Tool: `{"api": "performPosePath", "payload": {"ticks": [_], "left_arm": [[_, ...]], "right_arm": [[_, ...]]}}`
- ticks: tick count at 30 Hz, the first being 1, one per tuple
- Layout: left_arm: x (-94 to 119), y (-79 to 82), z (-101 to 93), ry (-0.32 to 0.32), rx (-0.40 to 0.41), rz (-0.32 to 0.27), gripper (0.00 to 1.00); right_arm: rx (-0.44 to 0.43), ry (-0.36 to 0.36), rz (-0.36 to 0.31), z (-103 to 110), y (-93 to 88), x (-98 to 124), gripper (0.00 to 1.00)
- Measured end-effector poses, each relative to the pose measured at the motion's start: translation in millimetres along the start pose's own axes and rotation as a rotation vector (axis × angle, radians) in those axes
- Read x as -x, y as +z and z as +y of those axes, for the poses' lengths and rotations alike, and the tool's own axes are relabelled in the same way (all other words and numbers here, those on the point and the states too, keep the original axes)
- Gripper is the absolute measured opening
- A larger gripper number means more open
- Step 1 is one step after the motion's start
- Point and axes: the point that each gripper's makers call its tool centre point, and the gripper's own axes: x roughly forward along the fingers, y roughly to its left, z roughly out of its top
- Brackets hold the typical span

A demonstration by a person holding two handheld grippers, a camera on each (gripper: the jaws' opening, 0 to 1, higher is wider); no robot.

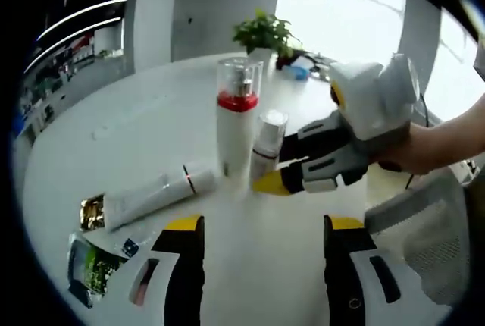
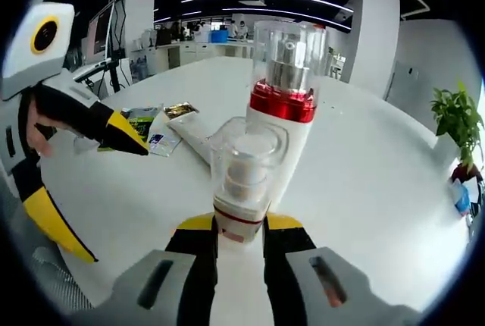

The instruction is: Arrange the skincare products in the storage area until every visible bottle or jar stands upright without overlapping.

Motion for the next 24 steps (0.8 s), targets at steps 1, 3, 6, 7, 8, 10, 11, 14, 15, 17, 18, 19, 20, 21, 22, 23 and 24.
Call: {"api": "performPosePath", "payload": {"ticks": [1, 3, 6, 7, 8, 10, 11, 14, 15, 17, 18, 19, 20, 21, 22, 23, 24], "left_arm": [[0.0, -0.1, -0.1, -0.001, 0.000, 0.001, 0.62], [0.0, 0.0, -0.4, -0.002, 0.001, 0.001, 0.63], [0.0, 0.4, -1.3, -0.006, 0.003, -0.001, 0.64], [0.0, 0.4, -1.5, -0.007, 0.003, 0.000, 0.64], [0.1, 0.1, -1.7, -0.008, 0.005, 0.000, 0.65], [0.4, 0.0, -2.0, -0.009, 0.006, 0.001, 0.65], [0.6, -0.2, -2.2, -0.009, 0.006, 0.001, 0.66], [1.4, -1.3, -2.4, -0.009, 0.008, 0.005, 0.66], [1.7, -1.9, -2.4, -0.008, 0.008, 0.007, 0.66], [2.2, -2.7, -2.5, -0.008, 0.009, 0.010, 0.66], [2.5, -2.9, -2.6, -0.008, 0.011, 0.010, 0.66], [2.7, -2.9, -2.6, -0.008, 0.012, 0.010, 0.66], [3.1, -2.9, -2.5, -0.007, 0.014, 0.010, 0.66], [3.4, -3.0, -2.5, -0.006, 0.015, 0.010, 0.66], [3.5, -2.9, -2.5, -0.006, 0.016, 0.009, 0.66], [3.7, -2.8, -2.6, -0.006, 0.016, 0.009, 0.66], [3.9, -2.8, -2.6, -0.005, 0.016, 0.010, 0.66]], "right_arm": [[0.000, 0.000, 0.001, -0.1, 0.1, -0.2, 0.22], [0.000, 0.000, 0.002, -0.1, 0.0, -0.7, 0.22], [-0.003, -0.003, 0.003, -0.3, -0.6, -1.0, 0.22], [-0.006, -0.004, 0.003, -0.3, -0.8, -1.1, 0.22], [-0.007, -0.005, 0.004, -0.2, -1.0, -1.1, 0.22], [-0.010, -0.008, 0.005, 0.0, -1.1, -1.1, 0.22], [-0.012, -0.010, 0.005, -0.1, -1.2, -1.1, 0.22], [-0.017, -0.014, 0.006, -0.6, -1.9, -2.0, 0.22], [-0.017, -0.015, 0.006, -0.7, -2.0, -2.3, 0.22], [-0.016, -0.016, 0.007, -1.2, -2.3, -2.9, 0.22], [-0.017, -0.019, 0.008, -1.8, -2.4, -3.2, 0.22], [-0.021, -0.020, 0.008, -2.5, -2.5, -3.4, 0.22], [-0.024, -0.022, 0.008, -2.8, -2.7, -3.6, 0.22], [-0.029, -0.023, 0.007, -3.2, -2.8, -3.9, 0.22], [-0.030, -0.024, 0.006, -3.3, -2.8, -4.0, 0.22], [-0.036, -0.024, 0.002, -3.6, -3.0, -4.3, 0.22], [-0.050, -0.023, 0.003, -3.5, -4.0, -4.3, 0.22]]}}
